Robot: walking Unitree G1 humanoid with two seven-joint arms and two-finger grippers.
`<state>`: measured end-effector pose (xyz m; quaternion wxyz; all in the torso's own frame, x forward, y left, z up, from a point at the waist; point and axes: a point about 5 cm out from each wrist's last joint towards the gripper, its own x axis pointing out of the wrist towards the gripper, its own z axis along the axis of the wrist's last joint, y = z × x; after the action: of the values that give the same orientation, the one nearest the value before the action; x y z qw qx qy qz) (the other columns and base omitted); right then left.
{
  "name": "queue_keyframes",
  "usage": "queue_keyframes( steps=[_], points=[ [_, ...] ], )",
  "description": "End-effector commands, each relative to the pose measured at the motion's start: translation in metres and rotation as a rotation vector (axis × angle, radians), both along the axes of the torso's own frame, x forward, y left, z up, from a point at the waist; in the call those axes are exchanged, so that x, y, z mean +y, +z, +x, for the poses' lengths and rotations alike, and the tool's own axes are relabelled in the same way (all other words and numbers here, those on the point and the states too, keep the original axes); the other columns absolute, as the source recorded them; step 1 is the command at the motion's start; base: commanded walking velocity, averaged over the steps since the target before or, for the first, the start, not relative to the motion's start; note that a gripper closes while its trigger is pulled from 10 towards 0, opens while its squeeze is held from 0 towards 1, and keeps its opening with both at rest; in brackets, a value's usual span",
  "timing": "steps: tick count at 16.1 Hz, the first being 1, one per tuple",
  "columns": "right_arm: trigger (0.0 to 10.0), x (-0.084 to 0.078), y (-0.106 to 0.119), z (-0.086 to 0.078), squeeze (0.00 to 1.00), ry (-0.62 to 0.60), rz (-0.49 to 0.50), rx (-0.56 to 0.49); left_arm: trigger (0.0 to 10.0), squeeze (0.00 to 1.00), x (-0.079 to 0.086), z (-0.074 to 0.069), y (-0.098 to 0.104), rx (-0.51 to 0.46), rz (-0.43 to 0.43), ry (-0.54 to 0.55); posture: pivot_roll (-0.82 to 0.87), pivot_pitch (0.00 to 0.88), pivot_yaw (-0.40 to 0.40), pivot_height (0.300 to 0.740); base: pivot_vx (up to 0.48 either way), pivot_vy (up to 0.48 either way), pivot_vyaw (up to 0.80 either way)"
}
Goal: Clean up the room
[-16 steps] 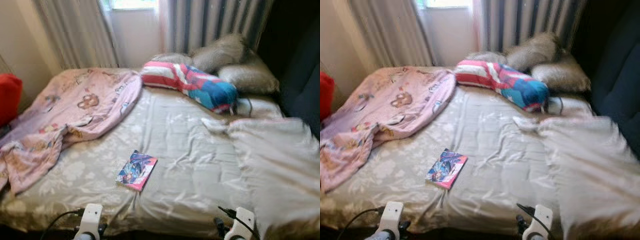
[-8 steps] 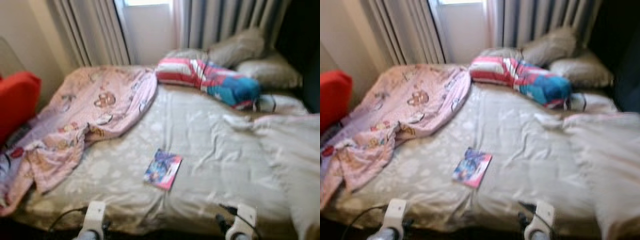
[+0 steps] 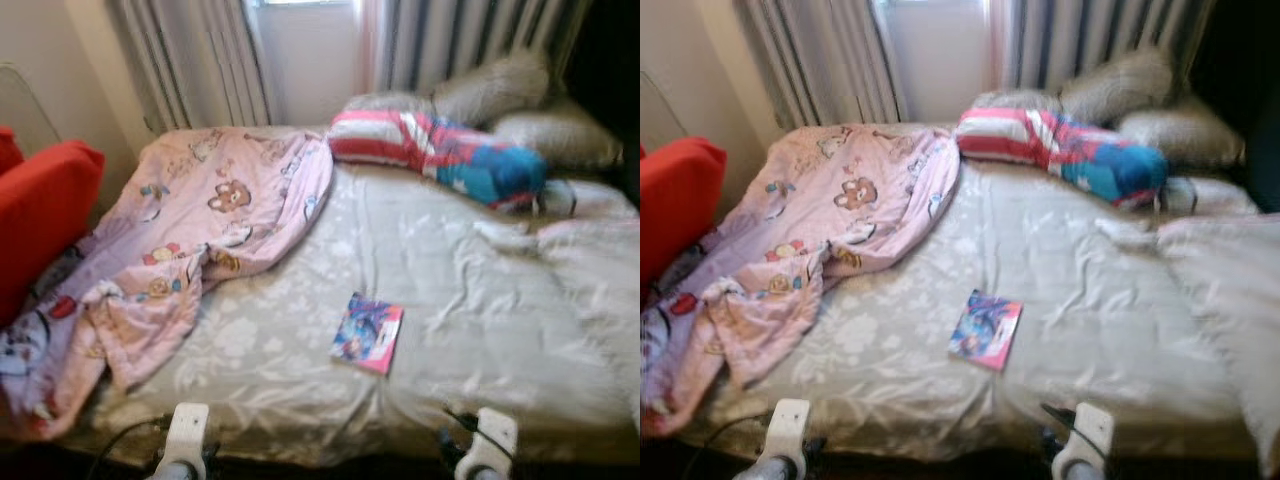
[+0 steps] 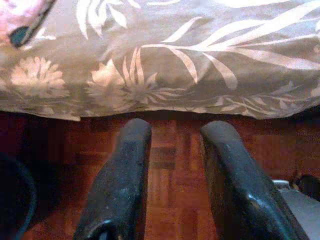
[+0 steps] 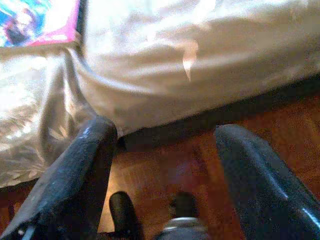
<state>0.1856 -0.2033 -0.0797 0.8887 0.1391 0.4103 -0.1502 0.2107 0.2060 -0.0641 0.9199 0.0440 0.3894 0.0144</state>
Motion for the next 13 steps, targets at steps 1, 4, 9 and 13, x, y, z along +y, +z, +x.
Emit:
queue_keyframes(
  steps=[1,4,9,13],
  points=[
    [10.0,0.0053,0.0007,0.0035,0.0,0.003,0.014,-0.005,10.0,0.0,0.0058,0.0007,0.0014,0.0,0.016,0.01,0.13,0.0,0.051,0.74,0.0,0.409,0.0],
    [10.0,0.0063,0.0011,0.0046,0.0,0.005,0.018,-0.007,10.0,0.0,0.0068,0.0017,0.0022,-0.008,0.007,0.031,0.14,0.002,0.049,0.74,0.0,0.385,0.0],
    [10.0,0.0054,0.0011,0.0044,0.0,0.007,0.018,-0.006,10.0,0.0,0.0052,0.0022,0.0027,-0.023,-0.016,0.034,0.14,0.011,0.044,0.74,0.0,0.0,0.0],
    [10.0,0.0047,0.001,0.0039,0.0,0.01,0.014,-0.004,10.0,0.0,0.0043,0.0019,0.0022,-0.018,-0.009,0.029,0.15,0.013,0.039,0.74,0.0,0.0,0.0]
  ],
)
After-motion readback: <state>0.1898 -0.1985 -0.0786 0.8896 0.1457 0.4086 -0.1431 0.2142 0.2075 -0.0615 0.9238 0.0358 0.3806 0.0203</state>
